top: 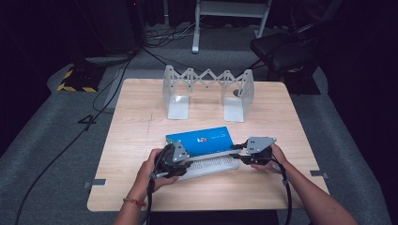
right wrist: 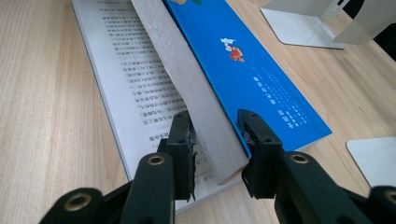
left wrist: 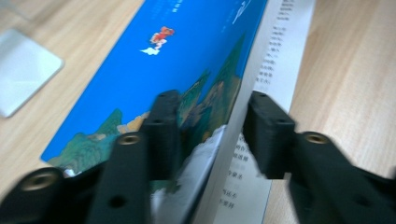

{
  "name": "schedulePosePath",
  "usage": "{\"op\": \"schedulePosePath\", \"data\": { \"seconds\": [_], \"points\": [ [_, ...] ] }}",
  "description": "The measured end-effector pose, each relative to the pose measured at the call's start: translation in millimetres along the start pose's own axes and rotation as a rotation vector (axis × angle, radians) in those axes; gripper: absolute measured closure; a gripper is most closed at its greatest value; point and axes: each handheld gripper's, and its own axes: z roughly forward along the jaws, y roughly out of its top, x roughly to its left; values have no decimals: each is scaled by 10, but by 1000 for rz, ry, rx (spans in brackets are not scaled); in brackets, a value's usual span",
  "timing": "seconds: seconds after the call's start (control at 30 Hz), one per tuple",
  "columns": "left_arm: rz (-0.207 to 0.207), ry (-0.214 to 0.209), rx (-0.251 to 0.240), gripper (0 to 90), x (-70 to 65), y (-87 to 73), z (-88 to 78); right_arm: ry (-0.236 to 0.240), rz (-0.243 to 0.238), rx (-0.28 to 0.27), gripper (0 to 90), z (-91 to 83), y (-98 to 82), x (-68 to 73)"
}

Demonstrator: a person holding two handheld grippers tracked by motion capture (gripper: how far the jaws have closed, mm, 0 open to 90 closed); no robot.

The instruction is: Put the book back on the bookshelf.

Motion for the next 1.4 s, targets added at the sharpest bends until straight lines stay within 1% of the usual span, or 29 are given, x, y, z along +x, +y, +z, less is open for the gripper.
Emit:
{"op": "schedulePosePath", "data": {
  "seconds": [0.03, 0.07, 0.1, 0.13, 0.17, 0.2, 0.23, 0.33, 0.37, 0.4, 0.47, 0.53, 0.6, 0.63, 0.67, 0.73, 0.77, 0.8, 0.83, 0.87, 0.9, 0.97, 1.0, 1.07, 1.17, 1.23, 1.3, 1.37, 1.4],
  "points": [
    [0, 0, 0, 469, 0, 0, 0, 0, 0, 0, 679, 0, 0, 0],
    [-5, -2, -13, 469, -42, 33, -22, -8, -6, 7, 679, 1, 19, 15],
    [7, 4, -29, 465, -113, 85, -40, -14, -15, 16, 680, 3, 34, 31],
    [28, 37, -24, 454, -202, 146, -35, -17, -24, 26, 682, 9, 49, 51],
    [43, 49, -25, 421, -263, 191, -16, -20, -28, 30, 685, 11, 62, 71],
    [51, 44, -30, 405, -310, 230, 11, -23, -31, 31, 687, 12, 72, 81],
    [49, 54, -39, 386, -355, 260, 53, -25, -35, 30, 689, 14, 84, 90],
    [30, 88, -12, 346, -424, 327, 229, -30, -35, 40, 693, 18, 126, 127],
    [16, 85, -6, 342, -432, 334, 274, -31, -40, 44, 696, 18, 139, 141],
    [19, 85, 2, 342, -433, 337, 303, -33, -46, 45, 699, 19, 152, 156],
    [23, 95, 23, 360, -439, 323, 361, -33, -51, 47, 704, 16, 177, 181],
    [35, 123, 57, 408, -443, 289, 399, -35, -56, 49, 707, 13, 207, 204],
    [80, 213, 118, 544, -428, 246, 430, -34, -67, 57, 708, 20, 232, 221],
    [79, 199, 125, 607, -384, 214, 419, -33, -71, 61, 707, 28, 238, 233],
    [50, 164, 113, 615, -329, 182, 394, -36, -75, 58, 704, 35, 243, 240],
    [58, 145, 107, 626, -285, 156, 359, -27, -62, 32, 684, 46, 249, 238],
    [41, 126, 96, 630, -254, 135, 350, -13, -59, 13, 660, 52, 243, 226],
    [41, 126, 96, 635, -254, 135, 350, -13, -59, 13, 660, 52, 243, 226],
    [26, 104, 82, 635, -223, 109, 342, 0, -49, -10, 614, 60, 227, 205],
    [40, 94, 82, 639, -205, 98, 334, 28, -17, -31, 567, 79, 201, 157],
    [45, 89, 78, 641, -200, 93, 331, 49, -3, -20, 573, 111, 171, 110],
    [55, 75, 72, 643, -183, 77, 331, 44, -56, 8, 643, 158, 140, 63],
    [59, 72, 64, 645, -178, 71, 325, 54, -73, 6, 650, 166, 135, 44],
    [57, 61, 46, 654, -151, 63, 309, 70, -82, -4, 650, 192, 138, 0],
    [74, 47, 38, 665, -121, 73, 302, 54, -85, -4, 675, 228, 145, -14],
    [87, 41, 22, 666, -100, 105, 311, 27, -77, 6, 686, 207, 155, 17],
    [86, 15, -4, 661, -91, 137, 351, -7, -78, 17, 700, 139, 157, 54],
    [101, -9, -20, 657, -95, 207, 406, -34, -84, 39, 708, 35, 143, 85],
    [105, -18, -26, 656, -105, 247, 436, -48, -75, 45, 708, -19, 124, 92]
  ]
}}
